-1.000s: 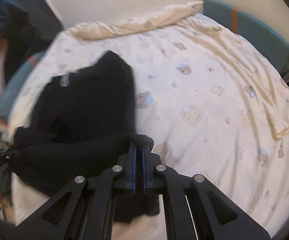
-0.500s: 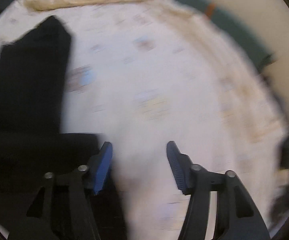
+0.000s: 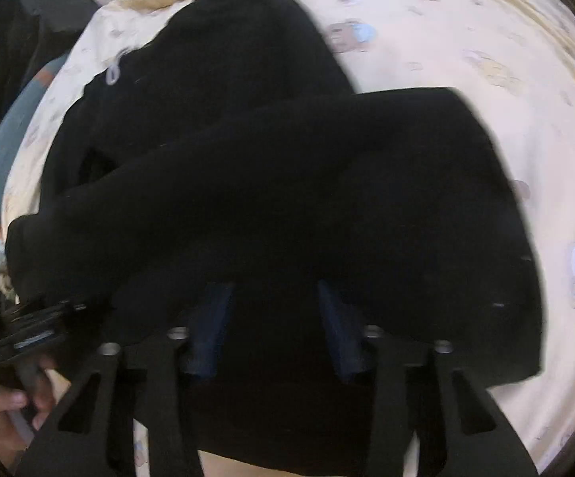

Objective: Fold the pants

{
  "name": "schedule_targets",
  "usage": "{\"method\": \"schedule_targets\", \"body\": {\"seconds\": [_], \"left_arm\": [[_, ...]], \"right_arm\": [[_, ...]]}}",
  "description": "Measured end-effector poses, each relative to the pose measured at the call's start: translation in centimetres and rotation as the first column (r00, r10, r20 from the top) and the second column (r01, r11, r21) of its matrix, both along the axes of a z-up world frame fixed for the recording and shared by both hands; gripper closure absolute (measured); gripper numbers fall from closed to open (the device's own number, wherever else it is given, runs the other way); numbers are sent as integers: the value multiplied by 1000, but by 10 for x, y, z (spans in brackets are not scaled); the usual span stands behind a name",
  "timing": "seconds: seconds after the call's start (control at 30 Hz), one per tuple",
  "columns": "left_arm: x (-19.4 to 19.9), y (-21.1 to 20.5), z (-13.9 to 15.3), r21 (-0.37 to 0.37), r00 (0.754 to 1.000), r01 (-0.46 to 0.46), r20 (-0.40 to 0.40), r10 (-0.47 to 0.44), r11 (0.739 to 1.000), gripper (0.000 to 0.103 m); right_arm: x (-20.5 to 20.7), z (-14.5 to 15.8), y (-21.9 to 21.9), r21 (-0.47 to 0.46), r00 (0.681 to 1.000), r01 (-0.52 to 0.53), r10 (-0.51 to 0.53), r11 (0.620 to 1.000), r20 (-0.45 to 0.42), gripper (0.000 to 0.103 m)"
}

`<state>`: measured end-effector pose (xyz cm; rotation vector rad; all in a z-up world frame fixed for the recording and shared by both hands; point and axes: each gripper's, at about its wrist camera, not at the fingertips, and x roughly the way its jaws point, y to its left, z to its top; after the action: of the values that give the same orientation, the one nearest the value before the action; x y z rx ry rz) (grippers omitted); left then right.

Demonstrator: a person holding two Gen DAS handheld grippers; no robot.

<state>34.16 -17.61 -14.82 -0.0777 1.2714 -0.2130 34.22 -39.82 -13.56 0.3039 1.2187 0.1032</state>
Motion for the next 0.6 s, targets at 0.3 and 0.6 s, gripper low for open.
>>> {"method": "schedule_targets", "body": {"seconds": [0.3, 0.6], "left_arm": [[-107, 104, 48, -202, 975, -196, 63, 212, 960, 13], [-176, 151, -32, -449, 856, -501, -126, 502, 740, 13]], "right_arm": [[-80, 43, -8, 361, 993, 49, -83, 931, 80, 41], [-117, -47, 76, 724, 994, 99, -30, 683, -107, 37]]}}
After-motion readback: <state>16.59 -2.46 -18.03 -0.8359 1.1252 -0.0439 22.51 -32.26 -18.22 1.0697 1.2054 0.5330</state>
